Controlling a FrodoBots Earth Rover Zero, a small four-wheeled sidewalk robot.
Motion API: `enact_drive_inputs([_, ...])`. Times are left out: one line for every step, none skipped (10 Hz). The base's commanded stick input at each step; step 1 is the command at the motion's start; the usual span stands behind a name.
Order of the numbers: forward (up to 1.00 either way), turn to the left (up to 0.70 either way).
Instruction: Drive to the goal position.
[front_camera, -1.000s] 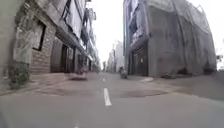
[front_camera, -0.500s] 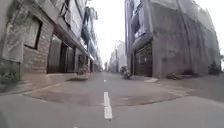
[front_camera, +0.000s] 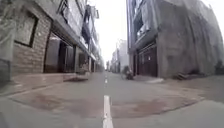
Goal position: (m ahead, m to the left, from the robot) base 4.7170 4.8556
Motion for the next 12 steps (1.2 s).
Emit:
enact_drive_inputs([1.00,0.00])
enact_drive_inputs([1.00,0.00])
enact_drive_inputs([1.00,0.00])
enact_drive_inputs([1.00,0.00])
enact_drive_inputs([1.00,0.00])
enact_drive_inputs([1.00,0.00])
enact_drive_inputs([1.00,0.18])
enact_drive_inputs([1.00,0.36])
enact_drive_inputs([1.00,0.40])
enact_drive_inputs([1.00,0.40])
enact_drive_inputs([1.00,0.16])
enact_drive_inputs([1.00,0.00])
